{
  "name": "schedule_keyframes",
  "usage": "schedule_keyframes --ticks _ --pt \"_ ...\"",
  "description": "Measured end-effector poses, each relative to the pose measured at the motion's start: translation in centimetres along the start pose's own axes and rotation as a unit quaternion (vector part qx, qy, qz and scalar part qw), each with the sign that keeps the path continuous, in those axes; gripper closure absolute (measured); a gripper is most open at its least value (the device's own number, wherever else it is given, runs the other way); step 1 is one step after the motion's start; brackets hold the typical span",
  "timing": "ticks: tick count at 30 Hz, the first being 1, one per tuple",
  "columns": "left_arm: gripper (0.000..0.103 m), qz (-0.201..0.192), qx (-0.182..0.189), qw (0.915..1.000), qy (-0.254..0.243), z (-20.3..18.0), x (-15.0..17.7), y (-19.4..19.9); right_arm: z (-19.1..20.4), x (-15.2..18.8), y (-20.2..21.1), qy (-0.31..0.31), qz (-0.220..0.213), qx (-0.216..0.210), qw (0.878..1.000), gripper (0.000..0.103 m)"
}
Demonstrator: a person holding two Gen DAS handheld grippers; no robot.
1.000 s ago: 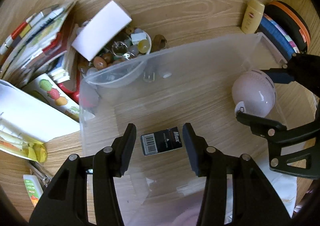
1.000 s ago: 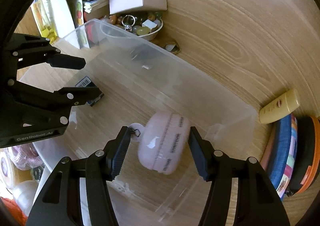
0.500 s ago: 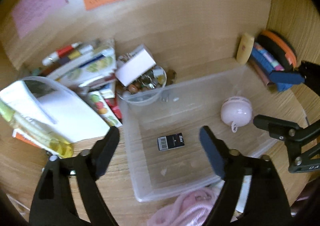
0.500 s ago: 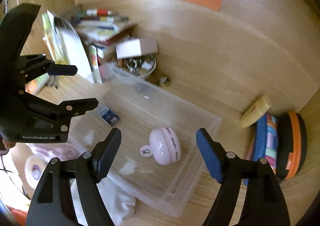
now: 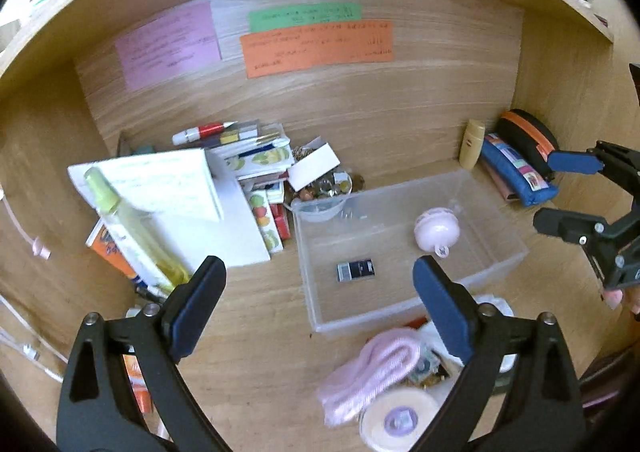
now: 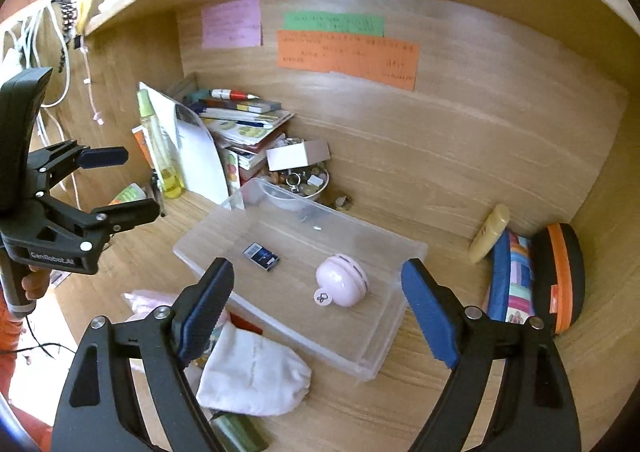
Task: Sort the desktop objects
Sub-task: 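Move both grippers toward the white pouch and pink rope bag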
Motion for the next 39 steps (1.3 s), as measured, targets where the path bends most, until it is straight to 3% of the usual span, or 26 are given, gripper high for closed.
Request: schedule_keyframes --ticks 7,21,27,39 --pt "0.007 0.014 0.006 0.9999 -0.002 0.1 3.0 0.4 1.1 2.3 0.8 -0.001 0.005 -0.011 1.0 0.019" --pt "0.007 0.097 0.054 0.9932 -0.034 -2.4 7.9 -3.6 1.7 9.6 -2.4 -0.037 0.069 -0.051 0.996 0.019" --pt "0.007 0.133 0.07 0.9875 -0.047 -3.5 8.6 -5.4 1.9 11.1 -3.7 -0.052 0.089 -0.075 0.992 0.019" --pt "0.007 0.166 0.081 0.9809 -0.061 -4.2 8.0 -8.2 0.9 11.4 -7.2 -0.07 0.115 -0.079 0.988 0.019"
Point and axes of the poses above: each gripper's, at about its wrist camera, not at the fingertips, and y roughly against the way its jaws point, z to its left, x to its underside, the point moved 2 cm from there along -y, roughly the way its jaws point, and after that the axes turned 11 degrees about -x, right-handed, at the moved point
